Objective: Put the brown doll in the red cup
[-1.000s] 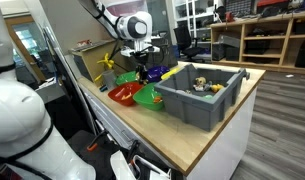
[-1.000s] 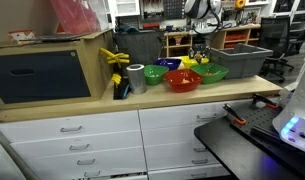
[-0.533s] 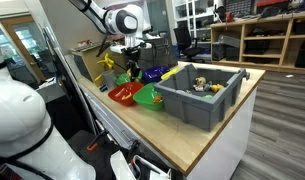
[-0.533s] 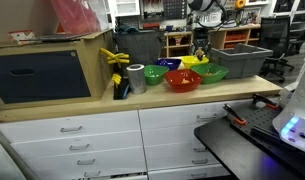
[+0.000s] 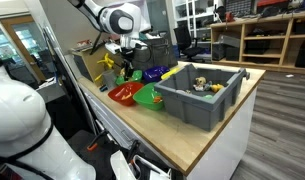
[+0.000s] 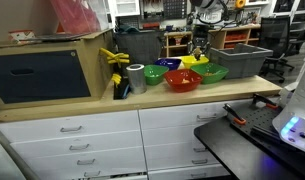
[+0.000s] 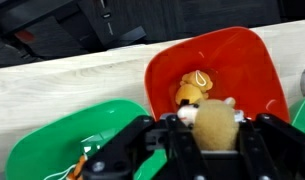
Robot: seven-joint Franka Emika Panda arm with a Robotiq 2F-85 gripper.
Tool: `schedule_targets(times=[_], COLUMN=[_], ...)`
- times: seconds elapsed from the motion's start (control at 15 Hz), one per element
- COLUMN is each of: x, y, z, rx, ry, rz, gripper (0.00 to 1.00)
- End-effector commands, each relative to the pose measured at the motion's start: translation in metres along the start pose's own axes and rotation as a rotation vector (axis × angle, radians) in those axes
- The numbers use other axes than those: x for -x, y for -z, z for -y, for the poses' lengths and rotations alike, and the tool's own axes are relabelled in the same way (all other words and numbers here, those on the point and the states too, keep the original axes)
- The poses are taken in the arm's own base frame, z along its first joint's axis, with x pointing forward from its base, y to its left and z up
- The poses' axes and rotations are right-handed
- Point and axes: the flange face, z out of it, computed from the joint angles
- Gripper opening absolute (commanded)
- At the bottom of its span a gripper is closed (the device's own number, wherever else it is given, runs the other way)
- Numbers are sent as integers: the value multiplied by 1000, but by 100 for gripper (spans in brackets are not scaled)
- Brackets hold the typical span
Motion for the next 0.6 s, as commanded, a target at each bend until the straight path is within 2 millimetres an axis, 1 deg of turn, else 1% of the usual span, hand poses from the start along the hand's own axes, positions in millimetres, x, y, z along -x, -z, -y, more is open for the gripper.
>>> schedule_targets(times=[0.0, 0.13, 0.2, 0.27, 0.33, 0.53], x=[-4, -1, 0, 2, 4, 1], y=[-10, -15, -17, -12, -7, 12], z=[20, 36, 43, 48, 50, 49], rx=[-67, -114, -130, -143, -147, -135], ry=[5, -17, -20, -12, -8, 20], rz=[11, 33, 42, 43, 41, -2], gripper=[2, 2, 32, 32, 38, 62])
